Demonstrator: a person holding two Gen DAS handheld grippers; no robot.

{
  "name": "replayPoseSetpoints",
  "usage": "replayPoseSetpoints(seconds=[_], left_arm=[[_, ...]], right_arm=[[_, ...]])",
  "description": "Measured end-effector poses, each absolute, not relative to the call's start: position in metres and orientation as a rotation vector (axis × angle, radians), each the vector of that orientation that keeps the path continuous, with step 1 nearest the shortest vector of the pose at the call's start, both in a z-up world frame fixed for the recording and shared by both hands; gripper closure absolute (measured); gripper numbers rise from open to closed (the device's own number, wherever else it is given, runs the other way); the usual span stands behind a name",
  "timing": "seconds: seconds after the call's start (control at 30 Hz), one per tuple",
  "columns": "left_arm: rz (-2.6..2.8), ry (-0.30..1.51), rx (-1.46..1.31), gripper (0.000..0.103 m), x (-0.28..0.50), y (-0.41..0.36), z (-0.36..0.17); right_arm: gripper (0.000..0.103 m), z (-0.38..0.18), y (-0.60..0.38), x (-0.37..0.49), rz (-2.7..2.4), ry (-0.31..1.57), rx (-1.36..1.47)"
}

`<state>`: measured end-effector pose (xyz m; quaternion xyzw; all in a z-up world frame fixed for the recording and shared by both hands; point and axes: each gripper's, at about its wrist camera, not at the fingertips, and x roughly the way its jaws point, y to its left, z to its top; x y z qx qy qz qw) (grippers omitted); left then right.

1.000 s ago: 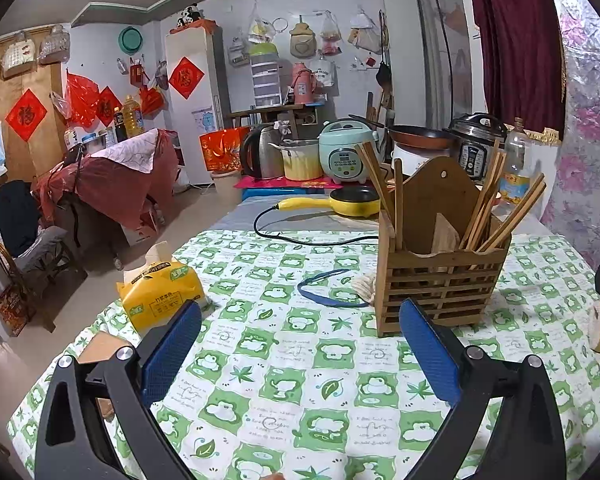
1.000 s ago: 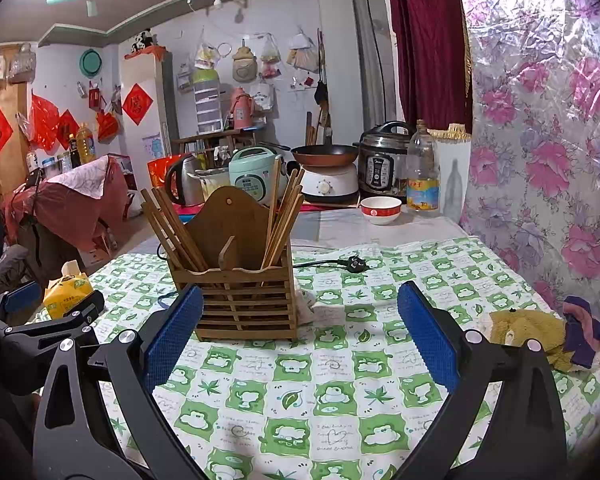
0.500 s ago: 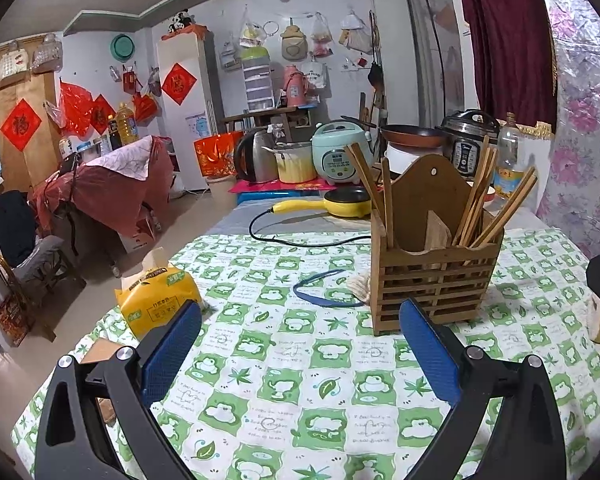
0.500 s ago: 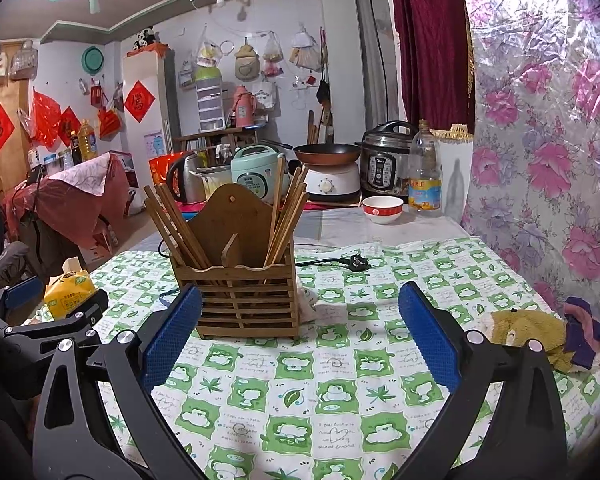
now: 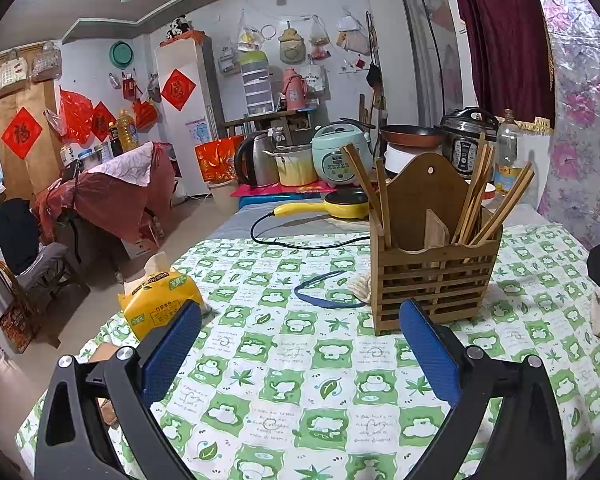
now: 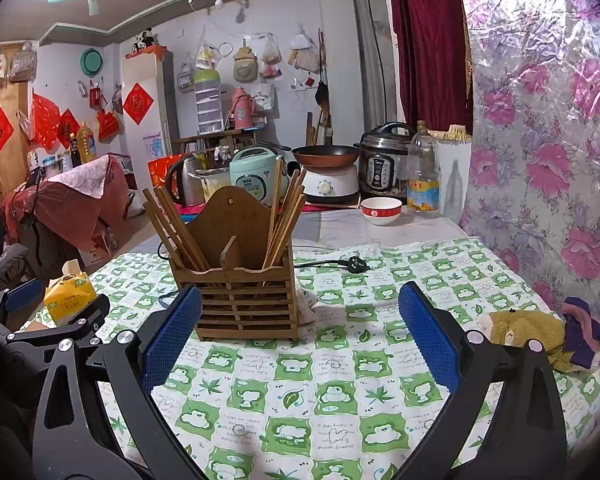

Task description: Organize utensils

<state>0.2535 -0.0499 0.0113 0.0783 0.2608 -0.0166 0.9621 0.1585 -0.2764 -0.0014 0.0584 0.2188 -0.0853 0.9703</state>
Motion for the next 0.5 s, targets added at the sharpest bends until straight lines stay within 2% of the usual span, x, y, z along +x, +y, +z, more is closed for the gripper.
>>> replayPoseSetpoints(seconds=[0.5], left_arm=[[-0.025,0.525,0.155,0.006,0.253,-0.0486,0.0115]], right_arm=[[0.007,-0.0007,-0.2777,0.158,-0.175,0.437,0.124]])
